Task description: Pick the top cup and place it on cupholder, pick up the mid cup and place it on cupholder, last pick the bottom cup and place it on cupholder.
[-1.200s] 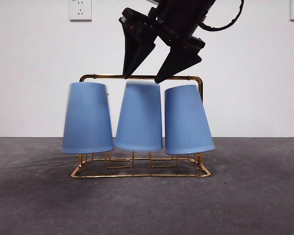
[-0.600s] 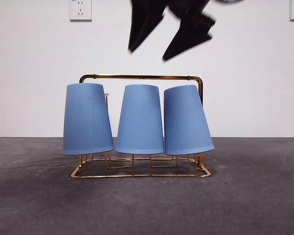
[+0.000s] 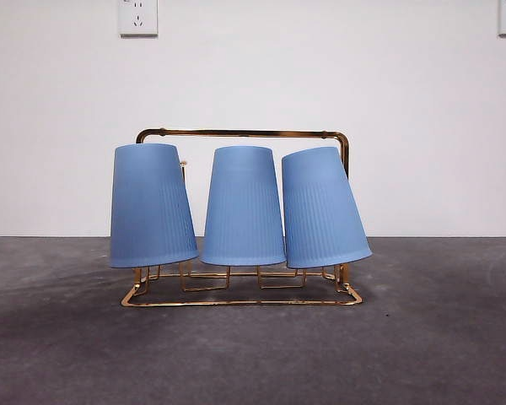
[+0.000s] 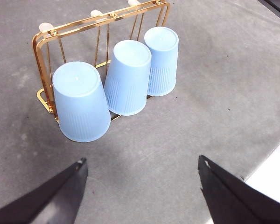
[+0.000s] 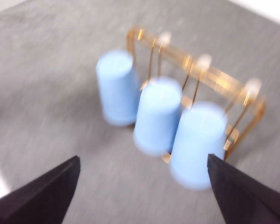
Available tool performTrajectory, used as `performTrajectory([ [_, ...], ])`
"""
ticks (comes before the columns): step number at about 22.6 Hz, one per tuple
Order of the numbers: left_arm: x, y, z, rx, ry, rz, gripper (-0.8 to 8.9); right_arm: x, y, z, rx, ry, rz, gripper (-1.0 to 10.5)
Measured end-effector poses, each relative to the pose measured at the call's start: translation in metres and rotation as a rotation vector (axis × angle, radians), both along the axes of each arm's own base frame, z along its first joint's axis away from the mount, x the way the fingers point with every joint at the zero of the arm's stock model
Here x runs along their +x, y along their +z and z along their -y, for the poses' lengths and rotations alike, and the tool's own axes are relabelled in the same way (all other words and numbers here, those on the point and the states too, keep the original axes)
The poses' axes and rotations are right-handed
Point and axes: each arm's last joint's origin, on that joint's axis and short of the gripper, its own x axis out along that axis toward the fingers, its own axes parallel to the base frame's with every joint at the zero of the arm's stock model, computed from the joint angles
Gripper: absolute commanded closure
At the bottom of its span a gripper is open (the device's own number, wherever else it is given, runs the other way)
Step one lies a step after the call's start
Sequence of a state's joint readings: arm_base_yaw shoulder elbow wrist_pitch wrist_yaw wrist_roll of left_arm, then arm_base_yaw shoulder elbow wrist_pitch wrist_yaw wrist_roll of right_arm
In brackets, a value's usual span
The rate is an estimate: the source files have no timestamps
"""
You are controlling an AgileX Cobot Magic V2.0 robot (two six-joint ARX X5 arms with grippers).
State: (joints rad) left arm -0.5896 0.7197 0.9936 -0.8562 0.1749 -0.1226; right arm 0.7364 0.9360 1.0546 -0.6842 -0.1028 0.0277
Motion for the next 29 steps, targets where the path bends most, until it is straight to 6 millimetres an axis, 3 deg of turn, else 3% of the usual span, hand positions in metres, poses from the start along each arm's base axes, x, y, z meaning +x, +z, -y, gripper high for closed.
performTrajectory([
  [7,0.000,0.000,0.000,0.000,0.000,0.000,4.40,-0.041,-0.062,0.033,0.095,-0.009,-0.090,5.1],
  [15,0.000,0.000,0.000,0.000,0.000,0.000,4.53,-0.043,-0.060,0.035,0.124,-0.016,-0.081,5.2],
  [16,0.000,0.000,0.000,0.000,0.000,0.000,5.12,-0.043,-0.060,0.036,0.124,-0.016,-0.080,5.8],
  [18,0.000,0.000,0.000,0.000,0.000,0.000,7.84,-0.043,-0.060,0.036,0.128,-0.021,-0.086,9.0],
  [19,0.000,0.000,0.000,0.000,0.000,0.000,7.98,-0.043,-0.060,0.036,0.127,-0.021,-0.087,9.4],
  [29,0.000,0.000,0.000,0.000,0.000,0.000,7.98,-0.043,-0.060,0.036,0.127,-0.021,-0.086,9.4],
])
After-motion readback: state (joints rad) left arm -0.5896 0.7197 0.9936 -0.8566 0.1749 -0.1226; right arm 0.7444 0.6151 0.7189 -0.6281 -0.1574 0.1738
